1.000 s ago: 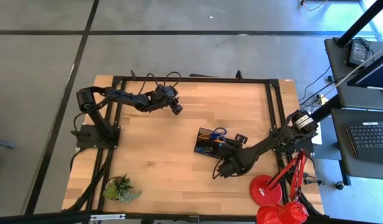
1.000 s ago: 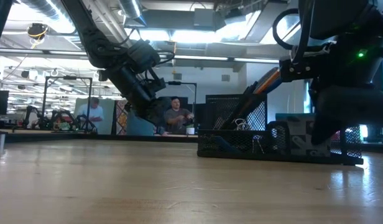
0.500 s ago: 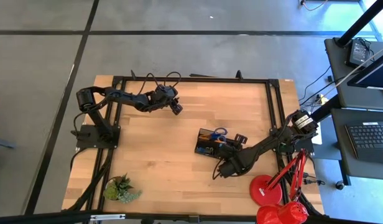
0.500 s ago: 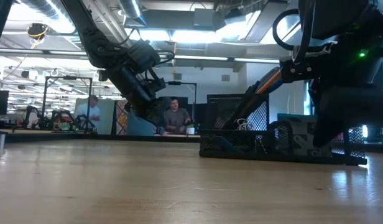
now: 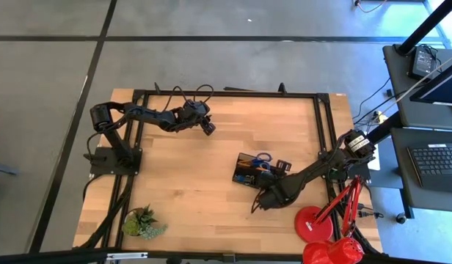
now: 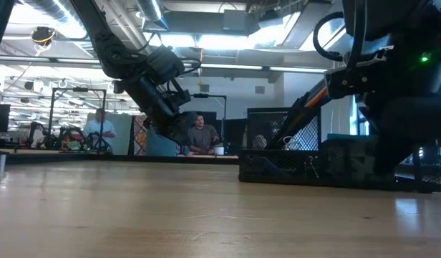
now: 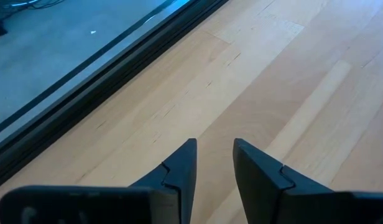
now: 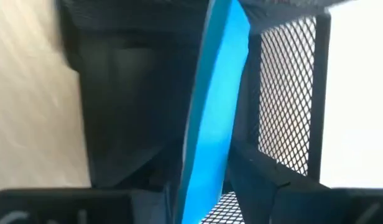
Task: Pick and place office supplies into organizer
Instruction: Put the blue sticky note pad into the black desk organizer
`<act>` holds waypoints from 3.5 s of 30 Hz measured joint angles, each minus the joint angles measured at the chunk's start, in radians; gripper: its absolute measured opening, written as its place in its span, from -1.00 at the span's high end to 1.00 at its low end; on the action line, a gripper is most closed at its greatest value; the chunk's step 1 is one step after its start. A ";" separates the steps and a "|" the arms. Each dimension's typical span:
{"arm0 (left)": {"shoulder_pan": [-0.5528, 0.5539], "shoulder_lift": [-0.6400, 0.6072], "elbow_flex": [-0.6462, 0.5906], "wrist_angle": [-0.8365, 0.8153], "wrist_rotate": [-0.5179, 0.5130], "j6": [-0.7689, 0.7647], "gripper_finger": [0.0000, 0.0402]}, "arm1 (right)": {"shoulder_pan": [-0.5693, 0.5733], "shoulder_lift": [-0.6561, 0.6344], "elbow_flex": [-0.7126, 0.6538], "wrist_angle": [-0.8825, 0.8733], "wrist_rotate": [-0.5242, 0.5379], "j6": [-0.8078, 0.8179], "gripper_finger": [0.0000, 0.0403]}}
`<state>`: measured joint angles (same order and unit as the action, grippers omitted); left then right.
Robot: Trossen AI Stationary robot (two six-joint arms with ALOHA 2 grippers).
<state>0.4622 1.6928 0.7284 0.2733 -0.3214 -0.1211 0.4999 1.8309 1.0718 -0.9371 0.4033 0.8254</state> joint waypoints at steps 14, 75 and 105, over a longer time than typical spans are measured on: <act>0.000 0.000 0.000 0.000 0.000 0.001 0.50 | 0.000 0.000 0.073 -0.008 -0.048 -0.075 0.40; 0.000 0.000 0.000 0.000 0.000 0.000 0.55 | 0.048 0.001 0.161 0.066 -0.067 -0.089 0.40; 0.000 0.000 0.000 -0.001 0.000 -0.015 0.54 | 0.068 -0.001 0.159 0.137 -0.184 -0.038 0.40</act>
<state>0.4618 1.6928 0.7284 0.2722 -0.3217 -0.1364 0.5681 1.8301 1.2304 -0.8001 0.2191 0.7877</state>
